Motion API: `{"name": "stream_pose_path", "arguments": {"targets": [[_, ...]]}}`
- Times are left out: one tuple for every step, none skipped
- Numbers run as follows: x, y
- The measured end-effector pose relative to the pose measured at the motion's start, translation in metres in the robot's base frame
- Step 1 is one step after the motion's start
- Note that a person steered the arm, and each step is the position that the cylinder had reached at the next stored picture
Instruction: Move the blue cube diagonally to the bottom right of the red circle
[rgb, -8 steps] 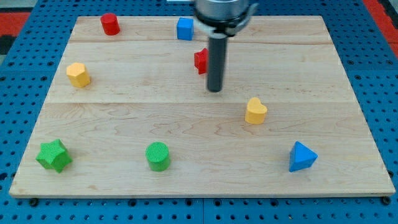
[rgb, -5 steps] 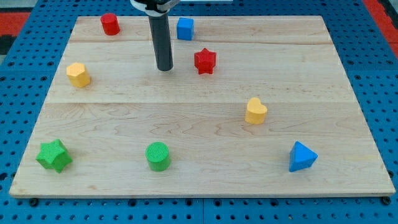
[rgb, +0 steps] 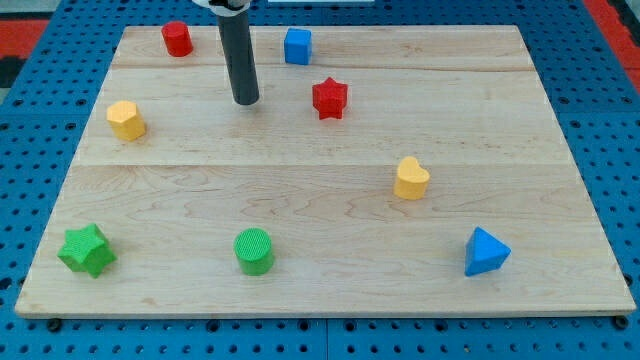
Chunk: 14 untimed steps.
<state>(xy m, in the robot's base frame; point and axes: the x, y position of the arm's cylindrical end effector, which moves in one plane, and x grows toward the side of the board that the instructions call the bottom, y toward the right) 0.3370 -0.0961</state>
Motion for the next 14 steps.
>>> {"name": "stream_pose_path", "arguments": {"targets": [[0.000, 0.000], [-0.002, -0.001], [-0.043, 0.012], [-0.073, 0.014], [-0.080, -0.016], [-0.134, 0.009], [-0.144, 0.054], [-0.137, 0.078], [-0.130, 0.090], [-0.129, 0.103], [-0.118, 0.087], [-0.116, 0.054], [-0.127, 0.048], [-0.096, 0.044]]}}
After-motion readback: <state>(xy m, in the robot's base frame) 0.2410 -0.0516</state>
